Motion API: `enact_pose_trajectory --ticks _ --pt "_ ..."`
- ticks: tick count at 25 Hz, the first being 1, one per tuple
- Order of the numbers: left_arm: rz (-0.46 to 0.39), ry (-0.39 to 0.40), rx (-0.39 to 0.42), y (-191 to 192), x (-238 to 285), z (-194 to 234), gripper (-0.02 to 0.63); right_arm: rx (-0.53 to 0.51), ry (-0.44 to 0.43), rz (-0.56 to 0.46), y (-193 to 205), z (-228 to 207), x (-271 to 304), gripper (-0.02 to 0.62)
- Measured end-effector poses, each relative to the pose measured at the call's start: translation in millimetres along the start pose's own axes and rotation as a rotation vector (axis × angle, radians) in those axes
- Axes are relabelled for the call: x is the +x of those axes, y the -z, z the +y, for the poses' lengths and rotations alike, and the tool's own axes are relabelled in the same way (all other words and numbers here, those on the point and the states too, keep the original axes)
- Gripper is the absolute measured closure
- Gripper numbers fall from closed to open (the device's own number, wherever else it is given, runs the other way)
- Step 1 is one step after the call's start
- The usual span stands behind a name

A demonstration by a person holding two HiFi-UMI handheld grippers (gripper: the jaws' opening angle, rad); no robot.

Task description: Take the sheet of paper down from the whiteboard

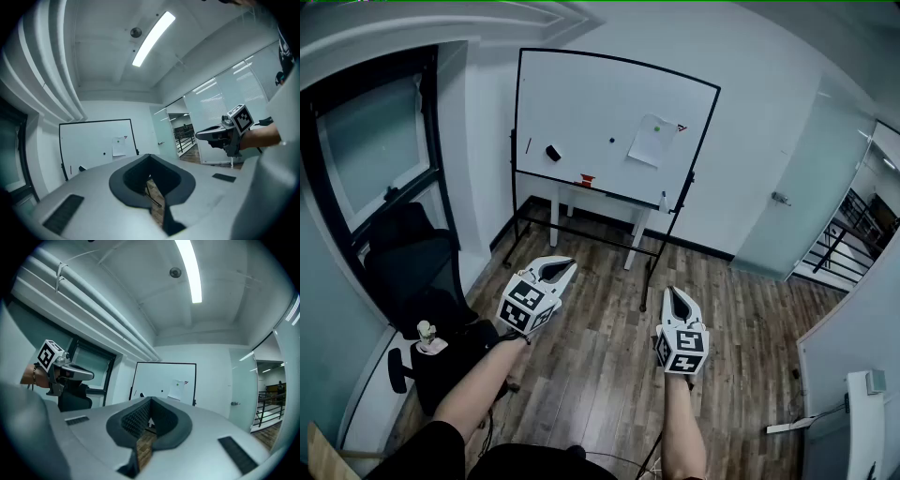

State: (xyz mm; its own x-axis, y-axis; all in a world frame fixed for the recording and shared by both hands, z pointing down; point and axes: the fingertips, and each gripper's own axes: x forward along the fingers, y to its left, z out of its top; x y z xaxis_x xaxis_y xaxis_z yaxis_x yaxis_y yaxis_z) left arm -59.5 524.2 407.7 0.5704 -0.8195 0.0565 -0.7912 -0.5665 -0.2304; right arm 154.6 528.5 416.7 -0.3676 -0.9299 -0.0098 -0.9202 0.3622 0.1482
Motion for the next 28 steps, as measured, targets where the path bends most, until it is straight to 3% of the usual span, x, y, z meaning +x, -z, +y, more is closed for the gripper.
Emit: enact_pose_trajectory --ticks 7,15,28 --pt "0.016 -0.008 -0.019 6.5 40.3 -14.4 0.586 0.014 -0.01 0.01 17.4 -40.1 12.7 0.572" --pt "0.029 -0.021 -0.034 24.2 81.8 2.7 0.586 0.035 -0.019 -0.006 26.4 -67.7 50.0 0.572" --pt "-0.007 0.008 -0.076 43.2 224.4 112.3 0.586 -0.019 -0.033 0.024 35.5 -110.0 220.2 0.571"
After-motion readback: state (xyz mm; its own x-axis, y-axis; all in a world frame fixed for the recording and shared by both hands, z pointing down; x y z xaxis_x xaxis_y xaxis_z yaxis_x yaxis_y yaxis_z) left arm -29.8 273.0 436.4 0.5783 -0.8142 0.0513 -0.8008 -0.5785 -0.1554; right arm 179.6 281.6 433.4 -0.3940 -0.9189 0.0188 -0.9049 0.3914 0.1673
